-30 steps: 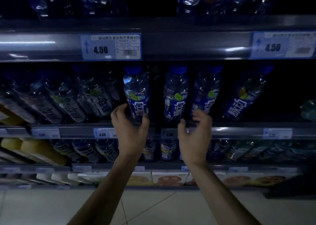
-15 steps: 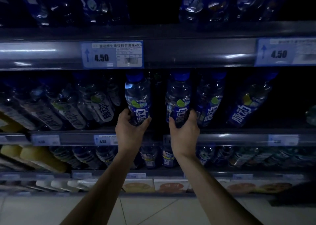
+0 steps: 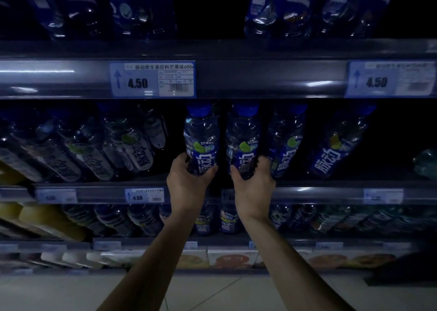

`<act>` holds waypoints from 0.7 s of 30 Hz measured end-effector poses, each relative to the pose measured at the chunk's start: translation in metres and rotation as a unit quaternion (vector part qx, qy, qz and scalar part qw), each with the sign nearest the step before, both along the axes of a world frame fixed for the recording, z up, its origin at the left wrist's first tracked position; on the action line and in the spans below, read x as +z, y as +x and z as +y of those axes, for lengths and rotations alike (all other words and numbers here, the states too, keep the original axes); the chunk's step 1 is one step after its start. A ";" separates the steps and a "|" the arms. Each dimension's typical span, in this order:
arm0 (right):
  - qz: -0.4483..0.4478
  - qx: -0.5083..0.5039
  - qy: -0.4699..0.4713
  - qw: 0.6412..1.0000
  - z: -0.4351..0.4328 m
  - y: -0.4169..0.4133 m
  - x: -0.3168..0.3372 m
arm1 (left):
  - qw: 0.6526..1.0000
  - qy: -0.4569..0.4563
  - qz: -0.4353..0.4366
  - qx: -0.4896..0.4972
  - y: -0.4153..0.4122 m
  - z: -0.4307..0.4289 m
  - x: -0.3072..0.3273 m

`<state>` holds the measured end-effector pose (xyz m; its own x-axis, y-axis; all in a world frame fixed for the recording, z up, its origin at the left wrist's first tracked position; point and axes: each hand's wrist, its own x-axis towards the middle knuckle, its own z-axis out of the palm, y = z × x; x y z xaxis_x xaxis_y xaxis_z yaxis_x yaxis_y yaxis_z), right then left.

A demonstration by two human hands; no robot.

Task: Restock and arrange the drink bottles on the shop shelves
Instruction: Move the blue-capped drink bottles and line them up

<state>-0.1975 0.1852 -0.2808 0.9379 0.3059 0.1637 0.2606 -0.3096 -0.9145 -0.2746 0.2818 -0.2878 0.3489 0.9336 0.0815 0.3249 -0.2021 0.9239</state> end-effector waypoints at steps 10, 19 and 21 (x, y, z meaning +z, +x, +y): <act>0.010 0.040 -0.012 0.999 -0.006 0.000 -0.005 | 0.999 -0.013 -0.030 -0.018 0.005 -0.012 0.000; -0.049 -0.088 0.041 0.994 -0.055 0.031 -0.011 | 0.992 0.121 0.022 -0.008 -0.004 -0.056 -0.011; -0.011 -0.070 0.029 0.997 -0.056 0.044 -0.009 | 0.980 0.185 0.054 -0.042 -0.001 -0.067 -0.014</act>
<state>-0.1537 0.1297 -0.2897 0.9667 0.1626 0.1978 0.2385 -0.2911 -0.9265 -0.2755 0.2144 -0.3014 0.4488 0.8148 0.3670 0.3846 -0.5468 0.7437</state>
